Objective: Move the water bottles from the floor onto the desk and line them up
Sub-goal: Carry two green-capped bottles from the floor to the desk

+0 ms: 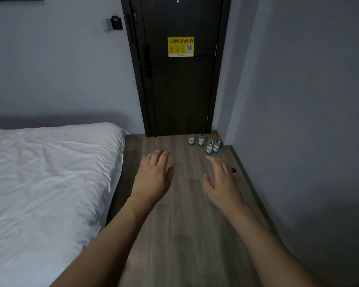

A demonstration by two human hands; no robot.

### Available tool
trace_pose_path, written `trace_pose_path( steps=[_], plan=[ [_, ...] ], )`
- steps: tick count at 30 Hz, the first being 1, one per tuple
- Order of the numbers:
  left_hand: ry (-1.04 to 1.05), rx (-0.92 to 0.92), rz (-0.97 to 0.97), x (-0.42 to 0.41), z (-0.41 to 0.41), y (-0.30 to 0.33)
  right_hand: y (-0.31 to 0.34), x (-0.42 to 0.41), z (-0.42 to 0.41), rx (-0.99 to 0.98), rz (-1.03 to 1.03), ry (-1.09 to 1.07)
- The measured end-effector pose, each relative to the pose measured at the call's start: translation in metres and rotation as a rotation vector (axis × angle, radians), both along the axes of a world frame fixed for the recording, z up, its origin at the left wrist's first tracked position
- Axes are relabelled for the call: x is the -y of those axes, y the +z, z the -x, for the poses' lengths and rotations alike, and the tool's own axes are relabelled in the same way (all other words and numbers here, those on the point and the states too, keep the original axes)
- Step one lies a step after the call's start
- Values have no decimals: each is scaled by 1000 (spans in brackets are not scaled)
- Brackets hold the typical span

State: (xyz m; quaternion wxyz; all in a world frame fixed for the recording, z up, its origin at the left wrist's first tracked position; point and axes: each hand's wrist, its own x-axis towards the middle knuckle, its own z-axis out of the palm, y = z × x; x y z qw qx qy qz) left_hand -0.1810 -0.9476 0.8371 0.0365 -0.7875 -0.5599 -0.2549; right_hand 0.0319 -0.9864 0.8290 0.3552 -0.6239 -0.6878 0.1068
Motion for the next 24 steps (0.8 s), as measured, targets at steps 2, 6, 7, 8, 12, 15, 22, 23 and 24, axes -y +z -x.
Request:
trace_pose_path(
  steps=[2, 6, 7, 8, 12, 15, 22, 23, 24],
  plan=[
    [8, 16, 30, -34, 2, -1, -3, -33, 1, -5, 3, -3],
    [1, 44, 61, -104, 5, -11, -13, -97, 13, 1, 10, -11],
    [-11, 53, 54, -123, 5, -12, -15, -114, 15, 4, 16, -8],
    [-21, 63, 47, -144, 6, -13, -17, -134, 18, 5, 20, -8],
    [-35, 50, 65, -232, 21, -15, -20, -221, 28, -4, 8, -44],
    [-41, 47, 79, -298, 36, -6, -13, -281, 37, -5, 15, -51],
    [-53, 85, 92, -415, 40, 5, -11, -393, 42, -1, 9, -93],
    [-69, 86, 96, -426, 39, 3, -12, -404, 41, -7, 22, -97],
    [-87, 83, 96, -437, 37, 1, -13, -415, 40, -21, 31, -104]
  ],
)
